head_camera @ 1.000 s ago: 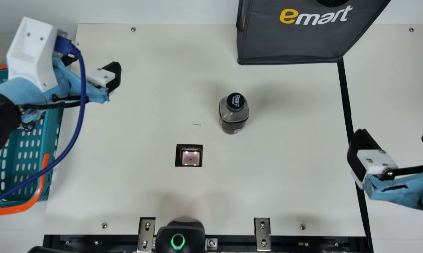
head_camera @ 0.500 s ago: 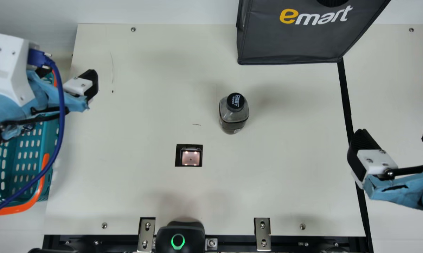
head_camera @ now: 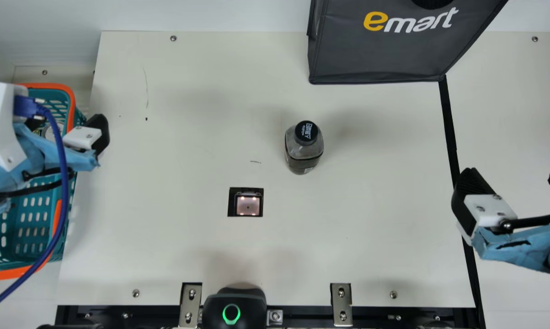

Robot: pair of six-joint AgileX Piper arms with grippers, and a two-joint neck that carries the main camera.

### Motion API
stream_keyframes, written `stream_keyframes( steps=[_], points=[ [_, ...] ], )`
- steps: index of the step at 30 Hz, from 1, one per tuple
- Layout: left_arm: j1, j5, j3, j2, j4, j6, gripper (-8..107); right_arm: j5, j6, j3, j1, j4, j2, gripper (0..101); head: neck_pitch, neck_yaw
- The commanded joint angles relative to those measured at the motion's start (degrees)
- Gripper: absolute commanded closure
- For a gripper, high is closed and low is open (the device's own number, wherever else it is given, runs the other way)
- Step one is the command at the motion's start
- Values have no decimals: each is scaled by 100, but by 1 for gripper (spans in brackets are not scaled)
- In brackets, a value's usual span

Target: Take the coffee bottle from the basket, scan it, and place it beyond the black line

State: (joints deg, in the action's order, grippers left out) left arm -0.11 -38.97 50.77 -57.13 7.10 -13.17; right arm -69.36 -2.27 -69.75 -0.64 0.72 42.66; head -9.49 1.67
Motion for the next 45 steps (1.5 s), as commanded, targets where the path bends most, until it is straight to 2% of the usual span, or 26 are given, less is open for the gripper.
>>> stream_keyframes(
  steps=[1,20,45],
  points=[
    [47,-54,-53,112,2,4,9,0,0,0,0,0,0,10,157,-9],
    [653,-659,-510,956,48,64,9,0,0,0,0,5,0,10,157,-9],
    [649,-659,-512,955,44,71,9,5,0,0,0,5,0,10,157,-9]
  ],
)
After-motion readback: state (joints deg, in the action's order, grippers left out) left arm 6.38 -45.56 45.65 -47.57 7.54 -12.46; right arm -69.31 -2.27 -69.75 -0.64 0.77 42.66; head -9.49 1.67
